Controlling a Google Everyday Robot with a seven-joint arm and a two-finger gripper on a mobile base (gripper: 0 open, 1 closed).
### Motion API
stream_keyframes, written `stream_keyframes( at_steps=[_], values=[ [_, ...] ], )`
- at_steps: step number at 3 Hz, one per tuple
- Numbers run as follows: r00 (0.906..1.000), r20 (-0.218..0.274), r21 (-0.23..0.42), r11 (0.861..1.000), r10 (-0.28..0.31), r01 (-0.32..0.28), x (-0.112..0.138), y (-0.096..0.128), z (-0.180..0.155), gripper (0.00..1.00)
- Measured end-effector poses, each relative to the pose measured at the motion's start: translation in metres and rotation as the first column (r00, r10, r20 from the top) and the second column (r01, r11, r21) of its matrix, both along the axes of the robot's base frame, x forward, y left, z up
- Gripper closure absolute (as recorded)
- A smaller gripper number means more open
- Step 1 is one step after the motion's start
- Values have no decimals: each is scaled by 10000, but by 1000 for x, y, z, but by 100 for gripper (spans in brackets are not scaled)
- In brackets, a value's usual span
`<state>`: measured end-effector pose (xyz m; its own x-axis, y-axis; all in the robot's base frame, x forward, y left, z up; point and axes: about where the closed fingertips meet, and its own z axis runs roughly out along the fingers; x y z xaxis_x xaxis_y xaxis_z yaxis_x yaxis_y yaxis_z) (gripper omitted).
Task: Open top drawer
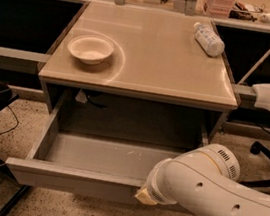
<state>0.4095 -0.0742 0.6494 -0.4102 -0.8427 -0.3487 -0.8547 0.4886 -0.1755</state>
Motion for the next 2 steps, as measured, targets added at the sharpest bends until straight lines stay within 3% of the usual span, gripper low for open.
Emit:
stream_keyframes(
  at_steps=[1, 2],
  values=[
    [10000, 0, 0, 10000, 0, 0, 0, 0, 0, 0],
    [10000, 0, 0, 10000, 0, 0, 0, 0, 0, 0]
  ],
)
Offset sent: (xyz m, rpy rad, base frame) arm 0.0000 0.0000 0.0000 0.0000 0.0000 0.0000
